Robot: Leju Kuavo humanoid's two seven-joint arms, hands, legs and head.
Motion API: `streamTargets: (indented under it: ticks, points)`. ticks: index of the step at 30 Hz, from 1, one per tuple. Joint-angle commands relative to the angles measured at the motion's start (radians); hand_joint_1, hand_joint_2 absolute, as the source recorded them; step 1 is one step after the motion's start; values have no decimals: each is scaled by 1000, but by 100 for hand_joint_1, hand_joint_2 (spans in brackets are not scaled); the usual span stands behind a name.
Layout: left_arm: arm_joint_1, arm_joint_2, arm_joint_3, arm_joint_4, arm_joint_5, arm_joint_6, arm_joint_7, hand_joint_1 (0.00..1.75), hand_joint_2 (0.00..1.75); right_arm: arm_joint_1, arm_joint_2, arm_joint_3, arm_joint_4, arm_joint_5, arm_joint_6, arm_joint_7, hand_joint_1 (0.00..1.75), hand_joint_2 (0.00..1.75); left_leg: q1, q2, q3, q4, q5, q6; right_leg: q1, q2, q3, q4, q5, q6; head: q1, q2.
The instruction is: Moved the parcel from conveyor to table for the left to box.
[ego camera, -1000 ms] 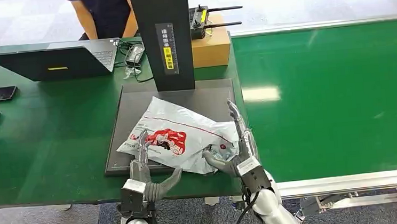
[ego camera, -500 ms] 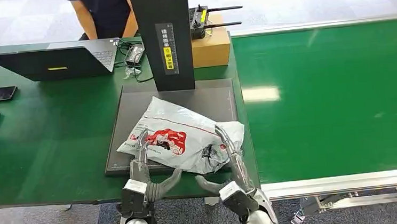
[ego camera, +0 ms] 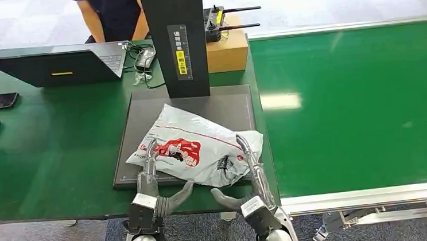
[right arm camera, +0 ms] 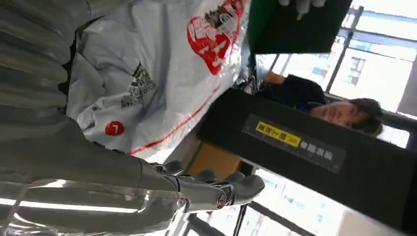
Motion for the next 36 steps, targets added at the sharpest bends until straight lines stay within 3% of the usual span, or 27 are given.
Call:
streamTargets:
  ticks: [1, 36]
  points:
    - [-7, -8, 31, 22, -8, -7, 4, 0, 175, 54, 8, -60, -122, -31, -21, -3, 0, 175, 0, -2, 2, -1, 0, -2, 0, -1, 2, -1, -1, 1, 0, 0]
    - [-28, 9, 14, 29, 27, -23, 4, 0, 175, 43, -20, -60, -91, -45, -24, -3, 0, 175, 1, -2, 4, -2, 0, -3, 1, -1, 4, -3, 0, 2, 0, 0]
